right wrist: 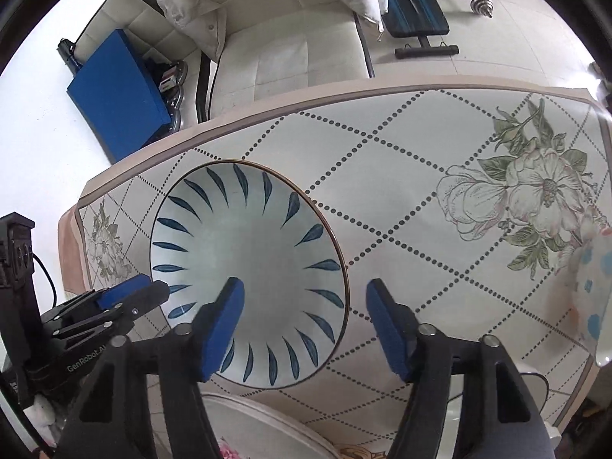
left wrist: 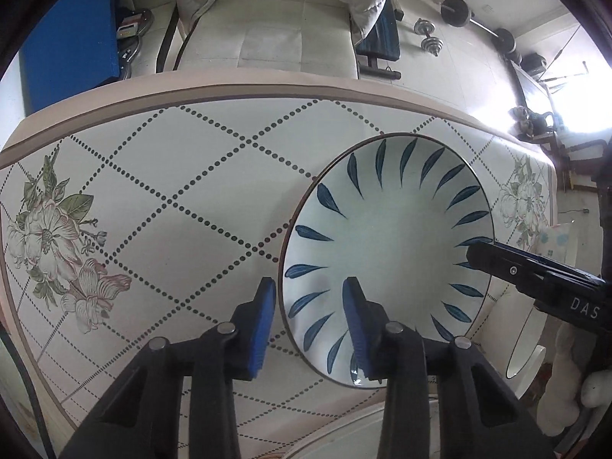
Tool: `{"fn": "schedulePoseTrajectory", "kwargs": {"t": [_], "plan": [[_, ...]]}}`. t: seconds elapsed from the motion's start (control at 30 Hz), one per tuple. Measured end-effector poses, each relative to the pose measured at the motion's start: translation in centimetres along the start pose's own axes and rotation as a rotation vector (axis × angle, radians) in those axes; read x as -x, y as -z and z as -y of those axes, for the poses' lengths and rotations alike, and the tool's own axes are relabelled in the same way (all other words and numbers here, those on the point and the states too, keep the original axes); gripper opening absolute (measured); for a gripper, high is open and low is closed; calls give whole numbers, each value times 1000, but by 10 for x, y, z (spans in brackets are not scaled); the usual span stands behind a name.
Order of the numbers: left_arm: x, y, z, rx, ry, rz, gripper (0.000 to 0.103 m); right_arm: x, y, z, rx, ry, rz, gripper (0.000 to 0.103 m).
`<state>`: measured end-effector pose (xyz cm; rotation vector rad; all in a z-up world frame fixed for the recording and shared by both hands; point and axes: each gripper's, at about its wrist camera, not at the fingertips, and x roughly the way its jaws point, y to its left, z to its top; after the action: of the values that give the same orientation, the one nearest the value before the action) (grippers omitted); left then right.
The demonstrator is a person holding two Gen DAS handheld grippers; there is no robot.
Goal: Organize plates and bowls
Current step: 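Move both grippers to the rim of the blue-striped plate, then grip the blue-striped plate rim with the left gripper while the right gripper grips it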
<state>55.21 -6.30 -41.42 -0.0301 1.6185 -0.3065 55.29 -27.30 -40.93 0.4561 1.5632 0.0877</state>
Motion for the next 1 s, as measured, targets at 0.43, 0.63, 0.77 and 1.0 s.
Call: {"fn": "schedulePoseTrajectory", "kwargs": {"t": [0.43, 0.63, 0.77, 1.0], "plan": [[-1, 4, -3, 14, -30, 12, 16, -23, -4, 22, -52, 1, -31, 17], [16, 6, 3, -2, -37, 54, 16, -19, 1, 24, -51, -7, -38, 16], [34, 11, 9, -20, -39, 83, 16, -9, 12, 28, -57, -26, -26, 15], [69, 34, 20, -56, -40, 133, 16, 26, 36, 23, -35, -54, 17, 15]]}}
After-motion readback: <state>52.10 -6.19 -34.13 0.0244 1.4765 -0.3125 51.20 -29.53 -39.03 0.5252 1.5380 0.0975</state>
